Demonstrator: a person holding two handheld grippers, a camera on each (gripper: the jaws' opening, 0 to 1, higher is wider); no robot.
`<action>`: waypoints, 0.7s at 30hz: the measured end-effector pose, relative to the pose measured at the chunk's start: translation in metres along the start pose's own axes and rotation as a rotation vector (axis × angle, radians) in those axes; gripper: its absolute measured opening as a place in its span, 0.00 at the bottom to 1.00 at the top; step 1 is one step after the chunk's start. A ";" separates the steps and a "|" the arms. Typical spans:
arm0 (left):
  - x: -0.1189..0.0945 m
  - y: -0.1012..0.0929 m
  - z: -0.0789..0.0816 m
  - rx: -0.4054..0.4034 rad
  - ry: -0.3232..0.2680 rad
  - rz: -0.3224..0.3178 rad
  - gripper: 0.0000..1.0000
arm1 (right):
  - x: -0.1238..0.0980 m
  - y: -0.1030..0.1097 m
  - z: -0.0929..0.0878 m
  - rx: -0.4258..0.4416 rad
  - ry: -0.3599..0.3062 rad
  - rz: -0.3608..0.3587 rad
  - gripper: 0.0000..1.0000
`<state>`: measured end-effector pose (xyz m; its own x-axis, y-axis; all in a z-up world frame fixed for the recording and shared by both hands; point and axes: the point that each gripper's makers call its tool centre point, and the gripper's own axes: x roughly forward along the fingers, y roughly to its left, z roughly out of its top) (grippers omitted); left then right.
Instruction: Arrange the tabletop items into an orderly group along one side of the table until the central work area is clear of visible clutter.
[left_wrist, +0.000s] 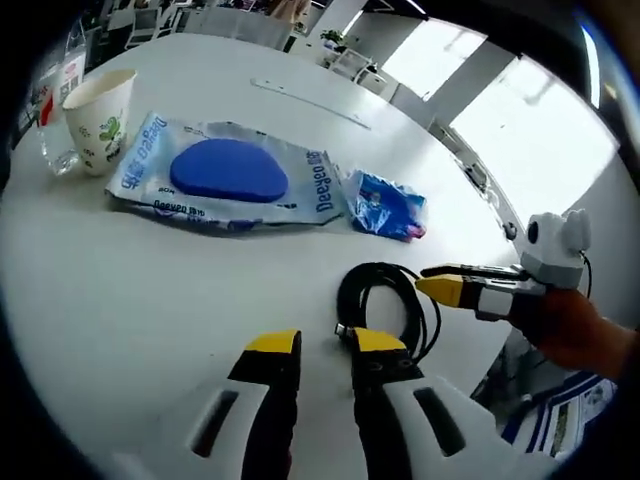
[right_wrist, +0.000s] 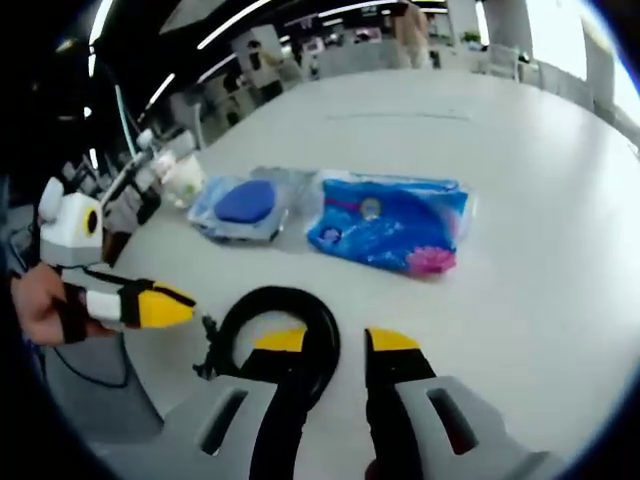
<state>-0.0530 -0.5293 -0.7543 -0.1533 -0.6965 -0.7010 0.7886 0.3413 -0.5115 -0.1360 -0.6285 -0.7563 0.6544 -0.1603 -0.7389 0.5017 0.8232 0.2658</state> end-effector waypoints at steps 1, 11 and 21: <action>0.001 -0.002 -0.002 -0.002 0.007 -0.003 0.18 | 0.000 0.000 0.000 0.001 0.000 0.001 0.20; 0.012 -0.014 -0.013 -0.034 0.052 -0.020 0.18 | 0.003 0.002 -0.003 0.004 0.013 0.001 0.18; 0.017 -0.021 -0.010 -0.049 0.059 -0.033 0.10 | 0.010 0.011 -0.005 -0.021 0.027 0.005 0.02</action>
<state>-0.0782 -0.5416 -0.7607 -0.2148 -0.6700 -0.7106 0.7529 0.3498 -0.5575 -0.1270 -0.6180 -0.7641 0.6415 -0.1413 -0.7540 0.4858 0.8355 0.2567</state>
